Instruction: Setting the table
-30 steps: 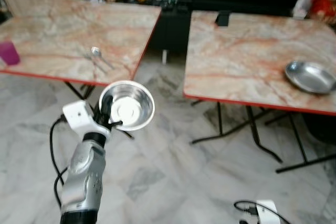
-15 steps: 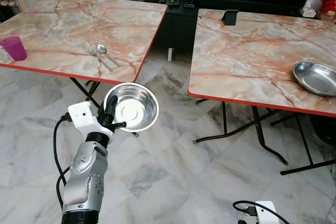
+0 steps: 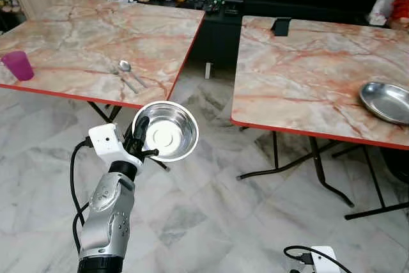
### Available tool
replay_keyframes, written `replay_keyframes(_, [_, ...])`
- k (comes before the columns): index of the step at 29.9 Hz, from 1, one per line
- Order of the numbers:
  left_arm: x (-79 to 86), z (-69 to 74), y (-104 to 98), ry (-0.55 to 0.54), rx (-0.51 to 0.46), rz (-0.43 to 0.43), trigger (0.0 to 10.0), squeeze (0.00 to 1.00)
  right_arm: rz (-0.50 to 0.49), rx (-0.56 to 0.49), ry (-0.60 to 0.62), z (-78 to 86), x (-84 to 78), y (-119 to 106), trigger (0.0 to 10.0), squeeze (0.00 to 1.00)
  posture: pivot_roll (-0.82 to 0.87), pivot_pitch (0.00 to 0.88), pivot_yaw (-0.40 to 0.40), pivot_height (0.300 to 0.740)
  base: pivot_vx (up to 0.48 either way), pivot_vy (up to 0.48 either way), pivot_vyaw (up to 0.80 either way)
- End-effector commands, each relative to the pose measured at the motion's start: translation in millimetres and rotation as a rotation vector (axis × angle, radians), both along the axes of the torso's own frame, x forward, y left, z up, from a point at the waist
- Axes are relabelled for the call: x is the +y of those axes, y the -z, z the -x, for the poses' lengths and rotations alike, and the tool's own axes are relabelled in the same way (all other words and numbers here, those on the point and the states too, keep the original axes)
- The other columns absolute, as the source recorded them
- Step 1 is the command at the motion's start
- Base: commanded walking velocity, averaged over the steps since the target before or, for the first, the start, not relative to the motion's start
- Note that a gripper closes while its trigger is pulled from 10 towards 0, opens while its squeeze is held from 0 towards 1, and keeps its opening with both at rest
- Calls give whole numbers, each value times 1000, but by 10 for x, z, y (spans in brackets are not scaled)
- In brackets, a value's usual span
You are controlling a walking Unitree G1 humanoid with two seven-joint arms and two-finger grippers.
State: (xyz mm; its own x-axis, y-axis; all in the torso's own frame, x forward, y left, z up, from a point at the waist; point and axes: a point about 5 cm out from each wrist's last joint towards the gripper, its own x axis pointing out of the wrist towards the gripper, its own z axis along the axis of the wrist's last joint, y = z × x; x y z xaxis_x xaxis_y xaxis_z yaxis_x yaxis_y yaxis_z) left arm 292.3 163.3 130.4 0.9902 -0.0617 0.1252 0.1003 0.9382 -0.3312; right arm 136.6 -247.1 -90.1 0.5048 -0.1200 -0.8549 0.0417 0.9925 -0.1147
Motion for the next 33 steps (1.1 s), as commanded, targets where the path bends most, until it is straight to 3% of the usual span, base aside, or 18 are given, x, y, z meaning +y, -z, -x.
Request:
replay_keyframes(1, [-49, -39, -56, 18, -28, -19, 10000, 0, 7, -7, 0, -13, -14, -10, 10000, 0, 56, 0, -51, 740, 304, 0, 0])
replay_keyframes(24, [-155, -37, -58, 69, -41, -48, 10000, 0, 5, -6, 2, -10, -10, -7, 10000, 0, 56, 0, -50, 740, 303, 0, 0])
replay_keyframes(33, [-202, -37, -63, 85, -42, -53, 10000, 0, 4, -11, 7, -21, -14, -12, 10000, 0, 53, 0, -52, 740, 0, 0, 0])
